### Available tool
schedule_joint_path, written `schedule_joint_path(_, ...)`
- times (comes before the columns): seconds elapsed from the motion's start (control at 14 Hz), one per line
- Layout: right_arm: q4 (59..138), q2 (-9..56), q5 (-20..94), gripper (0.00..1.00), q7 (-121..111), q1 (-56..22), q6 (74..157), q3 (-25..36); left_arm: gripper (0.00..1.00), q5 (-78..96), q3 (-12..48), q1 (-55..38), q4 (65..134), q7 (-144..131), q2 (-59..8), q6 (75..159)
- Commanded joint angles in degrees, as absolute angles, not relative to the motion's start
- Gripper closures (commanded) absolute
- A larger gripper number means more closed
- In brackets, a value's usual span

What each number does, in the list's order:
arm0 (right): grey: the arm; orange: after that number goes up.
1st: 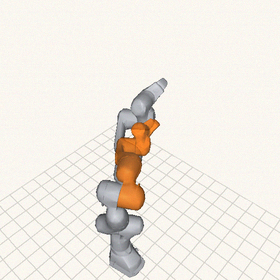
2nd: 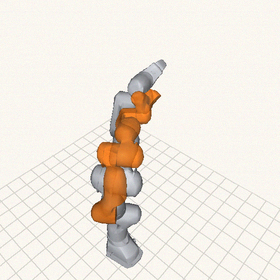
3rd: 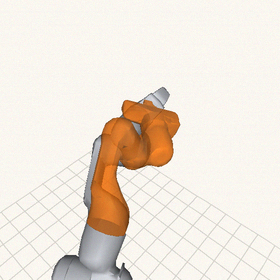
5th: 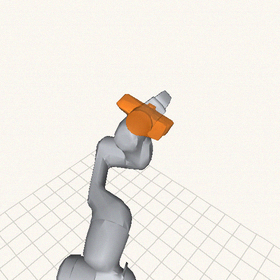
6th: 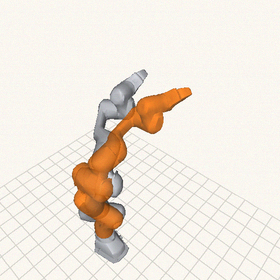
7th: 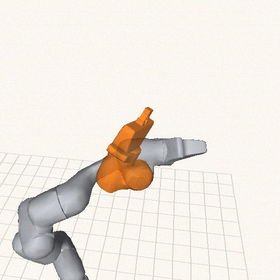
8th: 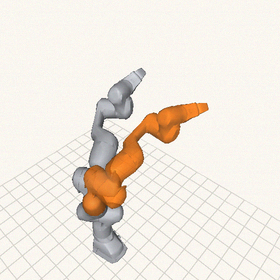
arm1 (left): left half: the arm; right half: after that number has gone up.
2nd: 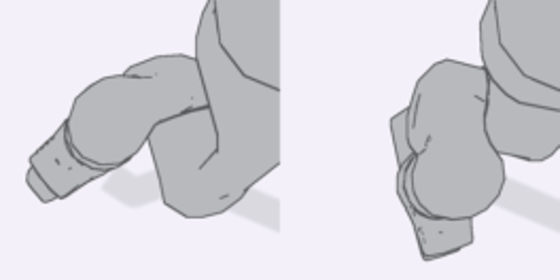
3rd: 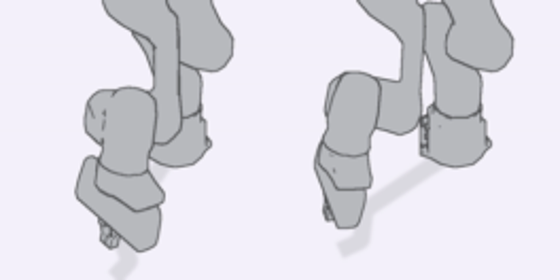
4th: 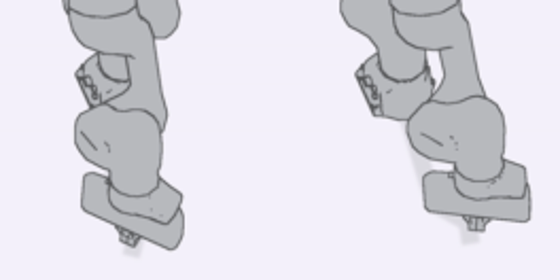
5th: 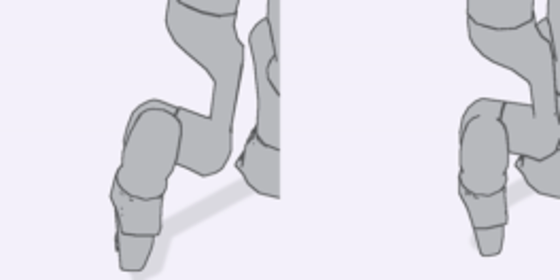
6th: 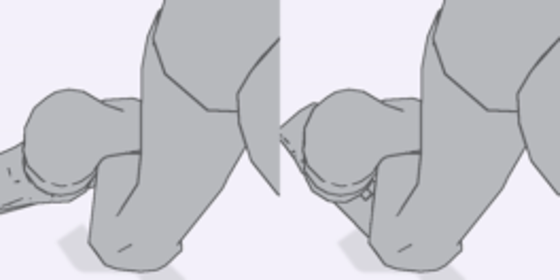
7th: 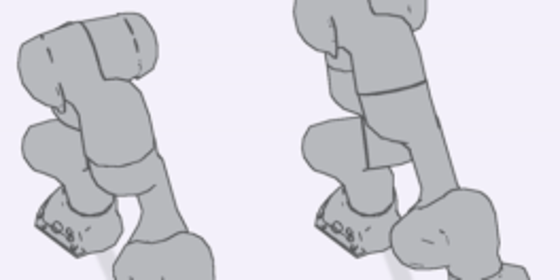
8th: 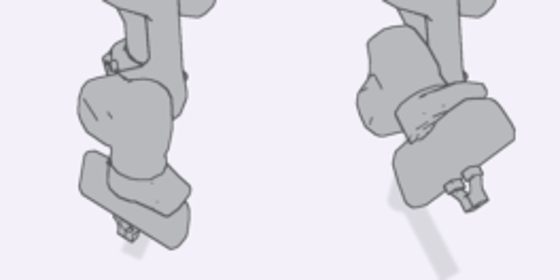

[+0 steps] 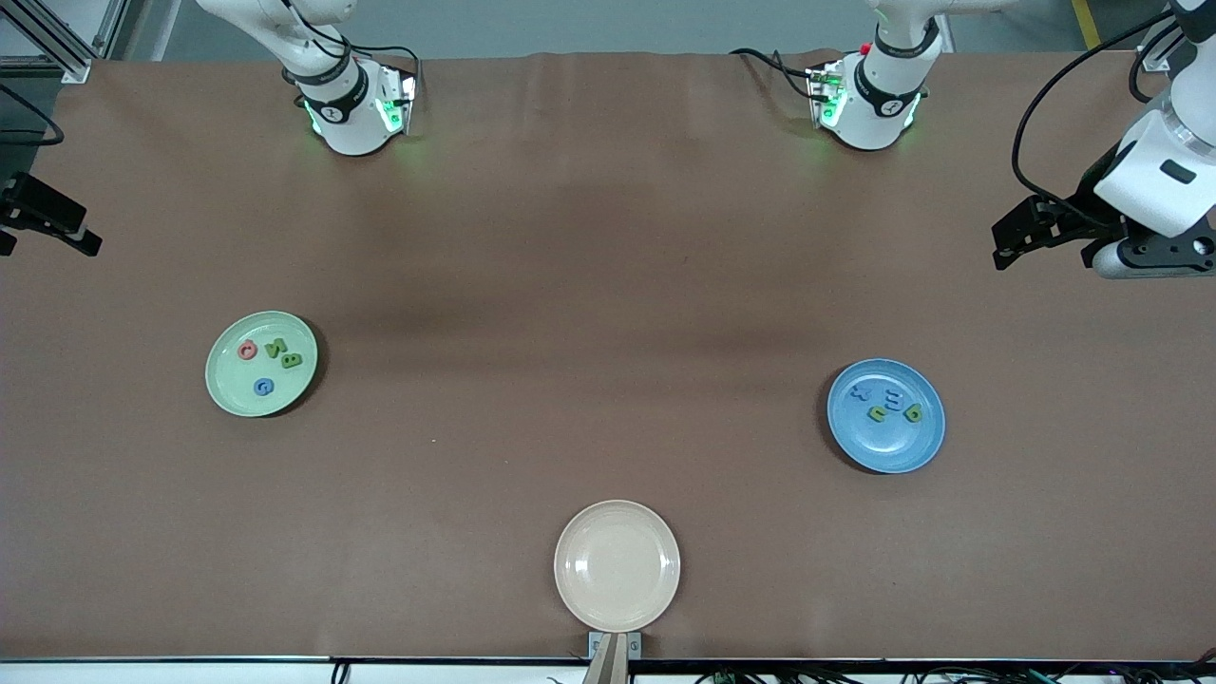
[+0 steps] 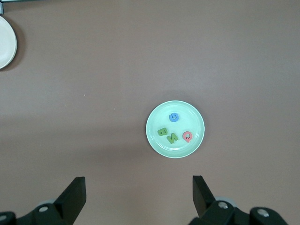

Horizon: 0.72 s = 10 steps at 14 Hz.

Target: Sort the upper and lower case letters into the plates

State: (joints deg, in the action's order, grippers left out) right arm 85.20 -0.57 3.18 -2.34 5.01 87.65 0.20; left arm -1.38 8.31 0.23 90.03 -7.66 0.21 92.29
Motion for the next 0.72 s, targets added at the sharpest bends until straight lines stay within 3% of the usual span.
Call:
schedule_joint_path(0.0,85.43,-1.05,2.29,0.0,-2.2,5.71,87.54,-0.7,0.0,-0.09,8.35,0.88,89.38,-5.71,0.79,91.5)
schedule_joint_path(0.64,85.43,-0.97,2.02,0.0,-2.2,5.62,87.63,-0.79,0.0,1.32,8.09,0.7,89.03,-5.8,0.88,90.27)
